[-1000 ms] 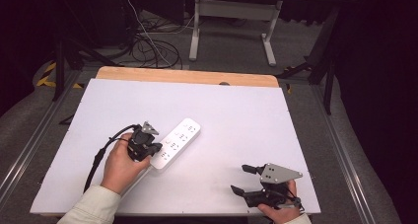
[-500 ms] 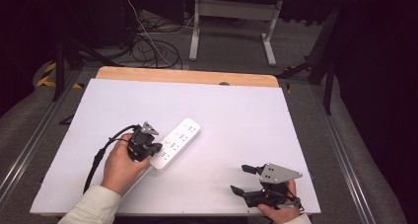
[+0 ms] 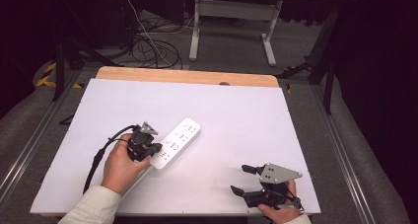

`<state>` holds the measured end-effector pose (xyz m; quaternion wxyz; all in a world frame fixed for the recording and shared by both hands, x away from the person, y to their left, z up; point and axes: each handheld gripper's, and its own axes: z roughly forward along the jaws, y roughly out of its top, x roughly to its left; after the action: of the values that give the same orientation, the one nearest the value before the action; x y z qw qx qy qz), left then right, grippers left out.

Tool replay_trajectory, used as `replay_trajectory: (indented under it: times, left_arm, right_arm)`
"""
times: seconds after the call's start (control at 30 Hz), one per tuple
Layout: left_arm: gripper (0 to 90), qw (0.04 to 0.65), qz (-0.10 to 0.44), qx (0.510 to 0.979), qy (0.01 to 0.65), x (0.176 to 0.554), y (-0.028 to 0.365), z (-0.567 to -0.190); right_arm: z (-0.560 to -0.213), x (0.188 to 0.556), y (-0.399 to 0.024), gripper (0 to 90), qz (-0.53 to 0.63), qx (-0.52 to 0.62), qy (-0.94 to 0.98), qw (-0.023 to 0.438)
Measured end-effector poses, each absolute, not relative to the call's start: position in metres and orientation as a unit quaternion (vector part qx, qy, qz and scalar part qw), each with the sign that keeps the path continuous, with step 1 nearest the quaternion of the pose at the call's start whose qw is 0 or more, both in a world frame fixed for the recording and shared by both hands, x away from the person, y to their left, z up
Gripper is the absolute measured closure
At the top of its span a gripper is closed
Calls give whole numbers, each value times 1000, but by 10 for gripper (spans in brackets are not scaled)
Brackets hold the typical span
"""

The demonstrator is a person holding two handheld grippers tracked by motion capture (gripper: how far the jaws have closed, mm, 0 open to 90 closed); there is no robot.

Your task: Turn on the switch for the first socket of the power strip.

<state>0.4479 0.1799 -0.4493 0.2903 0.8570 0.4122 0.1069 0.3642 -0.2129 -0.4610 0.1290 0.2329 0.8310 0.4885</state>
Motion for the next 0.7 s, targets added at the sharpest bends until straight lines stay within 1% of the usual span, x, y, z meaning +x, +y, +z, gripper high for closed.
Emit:
replay_trajectory:
  times: [0.23,0.33,0.47,0.6,0.7]
  left_arm:
    - [900,286,112,857,414,447,178,-448]
    - [900,278,101,857,422,445,176,-444]
    - [900,305,108,846,423,443,179,-439]
    - [900,309,116,847,417,439,179,-430]
    - [900,314,112,847,414,436,177,-426]
  right_arm:
    - [-461,364,-213,251,487,233,832,129]
    - [-461,365,-213,251,488,233,831,129]
    - [-462,365,-213,251,487,234,832,128]
    - [-462,365,-213,251,486,234,832,129]
    - [-462,365,-214,251,486,234,832,130]
